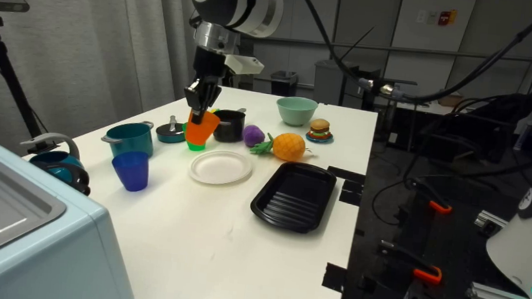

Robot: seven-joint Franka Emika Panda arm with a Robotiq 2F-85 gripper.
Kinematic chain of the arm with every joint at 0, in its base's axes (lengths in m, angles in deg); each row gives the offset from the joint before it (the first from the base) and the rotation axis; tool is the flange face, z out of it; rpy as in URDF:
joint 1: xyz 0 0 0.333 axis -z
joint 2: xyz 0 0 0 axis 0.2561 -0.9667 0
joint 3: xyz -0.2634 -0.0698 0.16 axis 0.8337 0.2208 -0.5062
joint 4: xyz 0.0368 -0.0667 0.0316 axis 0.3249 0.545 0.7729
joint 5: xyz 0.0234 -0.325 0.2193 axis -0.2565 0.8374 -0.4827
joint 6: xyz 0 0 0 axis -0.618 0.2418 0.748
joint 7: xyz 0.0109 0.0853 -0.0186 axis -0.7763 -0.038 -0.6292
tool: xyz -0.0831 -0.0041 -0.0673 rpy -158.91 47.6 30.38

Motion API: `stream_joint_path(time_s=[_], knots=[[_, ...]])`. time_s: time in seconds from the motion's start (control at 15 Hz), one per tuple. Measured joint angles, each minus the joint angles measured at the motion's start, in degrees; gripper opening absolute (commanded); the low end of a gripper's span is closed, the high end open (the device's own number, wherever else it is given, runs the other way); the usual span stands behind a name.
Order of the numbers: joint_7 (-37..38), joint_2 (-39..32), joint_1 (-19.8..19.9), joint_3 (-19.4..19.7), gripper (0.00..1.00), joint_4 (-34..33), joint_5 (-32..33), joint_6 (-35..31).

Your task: Pour the fries out of the orange cup and onto the white plate

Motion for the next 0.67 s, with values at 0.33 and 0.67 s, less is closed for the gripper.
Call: stream_joint_path(time_s=[0.33, 0.67], knots=[[5.97, -1.28, -4.11, 0.11, 0.01, 1.79, 4.83, -6.82], [11.97, -1.08, -7.58, 1.97, 0.01, 6.28, 10.38, -13.0]])
